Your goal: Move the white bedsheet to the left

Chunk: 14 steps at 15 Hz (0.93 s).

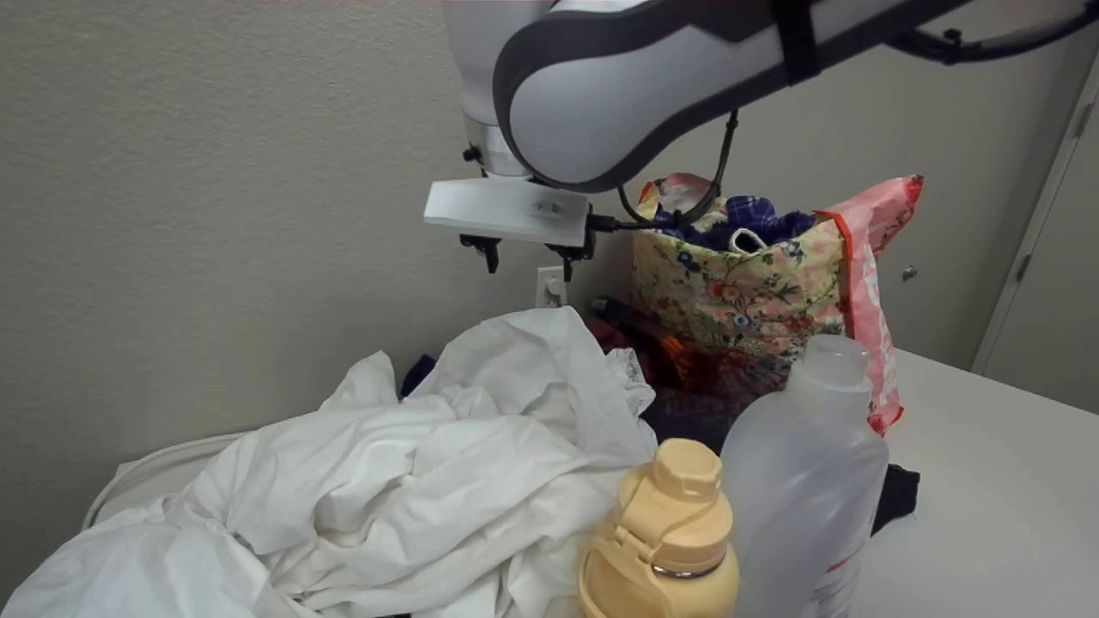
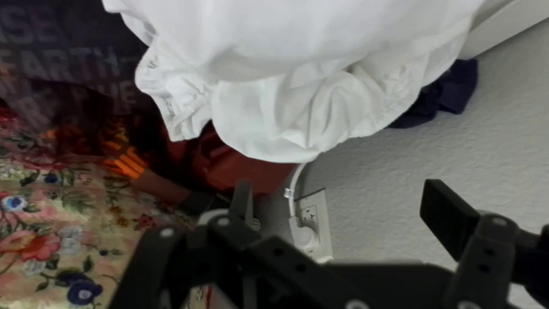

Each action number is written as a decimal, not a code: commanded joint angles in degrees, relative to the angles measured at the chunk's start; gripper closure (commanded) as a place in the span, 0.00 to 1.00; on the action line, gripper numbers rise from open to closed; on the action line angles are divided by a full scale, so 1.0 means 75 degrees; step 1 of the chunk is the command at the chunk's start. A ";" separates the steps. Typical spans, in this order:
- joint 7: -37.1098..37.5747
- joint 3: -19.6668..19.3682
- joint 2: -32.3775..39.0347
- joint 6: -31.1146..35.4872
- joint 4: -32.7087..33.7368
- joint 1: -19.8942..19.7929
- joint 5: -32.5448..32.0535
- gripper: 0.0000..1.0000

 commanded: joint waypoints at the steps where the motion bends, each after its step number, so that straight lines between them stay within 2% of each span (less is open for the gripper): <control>1: 0.0025 0.0260 -0.0300 -0.0203 -0.0744 -0.0314 0.0404 0.00; 6: -0.0331 0.0644 -0.0281 -0.0086 -0.1421 -0.0619 0.1532 0.00; 10: -0.0399 0.0773 -0.0267 -0.0067 -0.1872 -0.0670 0.2074 0.00; 11: -0.0404 0.0784 -0.0266 -0.0064 -0.1952 -0.0675 0.2152 0.25; 12: -0.0403 0.0791 -0.0267 -0.0072 -0.2019 -0.0676 0.2221 0.26; 14: -0.0392 0.0793 -0.0266 -0.0090 -0.2105 -0.0673 0.2319 0.42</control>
